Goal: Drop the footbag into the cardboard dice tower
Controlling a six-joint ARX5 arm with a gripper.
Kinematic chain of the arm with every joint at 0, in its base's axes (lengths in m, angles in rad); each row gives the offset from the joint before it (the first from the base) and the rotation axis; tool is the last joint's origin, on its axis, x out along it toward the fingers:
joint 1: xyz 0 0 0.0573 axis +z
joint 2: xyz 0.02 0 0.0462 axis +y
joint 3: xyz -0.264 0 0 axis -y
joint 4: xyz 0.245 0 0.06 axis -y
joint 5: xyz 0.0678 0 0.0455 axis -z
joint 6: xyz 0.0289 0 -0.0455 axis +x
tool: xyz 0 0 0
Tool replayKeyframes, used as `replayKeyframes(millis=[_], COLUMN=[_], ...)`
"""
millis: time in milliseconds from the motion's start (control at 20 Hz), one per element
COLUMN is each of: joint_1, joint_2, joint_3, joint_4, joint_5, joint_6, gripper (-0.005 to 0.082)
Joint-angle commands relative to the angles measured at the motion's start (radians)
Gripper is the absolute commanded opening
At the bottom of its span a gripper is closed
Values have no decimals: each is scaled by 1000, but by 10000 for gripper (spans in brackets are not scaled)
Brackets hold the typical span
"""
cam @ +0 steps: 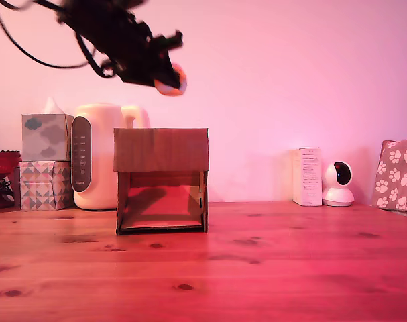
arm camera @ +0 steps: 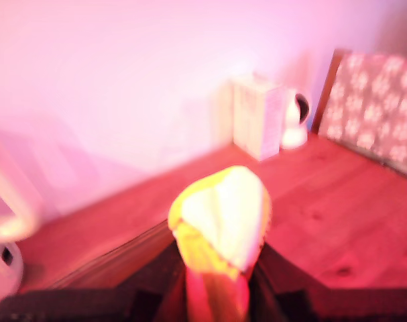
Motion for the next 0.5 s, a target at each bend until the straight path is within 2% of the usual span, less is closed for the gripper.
replayKeyframes(millis=[0,150,200,250,400,450], joint_1=[6,12,14,14,14,14], joint_2=[51,98,103,103,101,101], joint_3=[38,72,72,72,80,89], joint_4=[-17,-45,-44,-45,-38,-47], joint_5=[8,14,13,13,13,13], joint_6=[5,5,5,6,5,5], gripper=[93,98,123,200,663,713])
